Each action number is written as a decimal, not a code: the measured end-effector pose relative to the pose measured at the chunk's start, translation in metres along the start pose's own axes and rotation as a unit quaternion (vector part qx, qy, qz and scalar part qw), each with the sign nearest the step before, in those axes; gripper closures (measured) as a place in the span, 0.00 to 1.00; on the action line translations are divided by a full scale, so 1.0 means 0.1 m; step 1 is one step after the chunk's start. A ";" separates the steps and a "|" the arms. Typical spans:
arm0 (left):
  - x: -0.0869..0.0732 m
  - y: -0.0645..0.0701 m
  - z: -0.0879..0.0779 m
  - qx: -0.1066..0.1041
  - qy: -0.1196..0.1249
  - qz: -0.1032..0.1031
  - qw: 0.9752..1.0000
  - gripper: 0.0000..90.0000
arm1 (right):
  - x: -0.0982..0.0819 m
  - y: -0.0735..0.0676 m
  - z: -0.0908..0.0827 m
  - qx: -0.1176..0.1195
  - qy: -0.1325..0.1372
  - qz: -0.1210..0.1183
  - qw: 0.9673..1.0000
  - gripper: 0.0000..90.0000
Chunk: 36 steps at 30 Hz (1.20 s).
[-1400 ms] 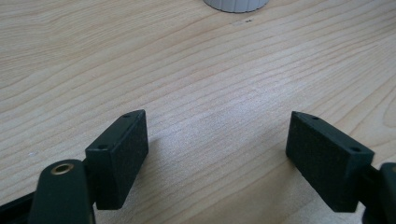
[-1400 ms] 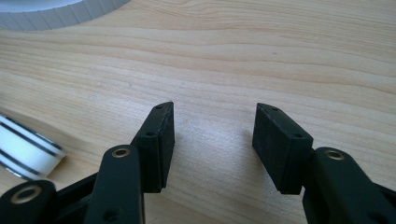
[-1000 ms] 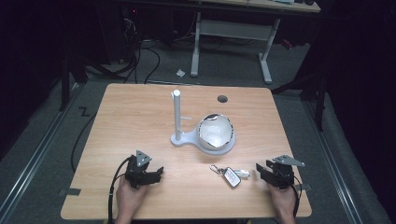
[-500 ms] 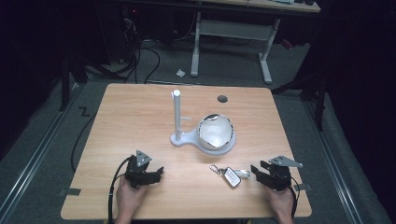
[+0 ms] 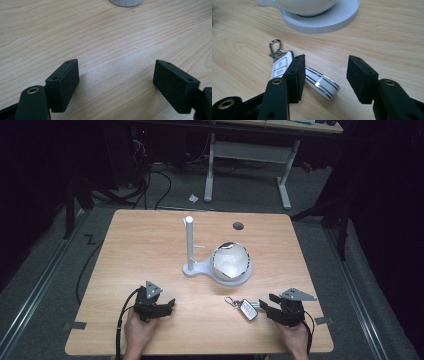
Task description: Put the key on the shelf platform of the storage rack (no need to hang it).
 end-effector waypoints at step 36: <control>0.00 0.00 0.00 0.000 -0.001 0.001 1.000 0.24 | -0.03 -0.42 0.45 0.044 -0.071 -0.051 0.995 0.52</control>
Point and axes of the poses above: each handheld gripper's, and its own axes: z roughly forward along the jaws, x roughly out of its top, y roughly to its right, the point moved 4 cm from there along z, roughly forward along the jaws, and after that the axes turned 15 degrees about z, right-handed, at the moved point
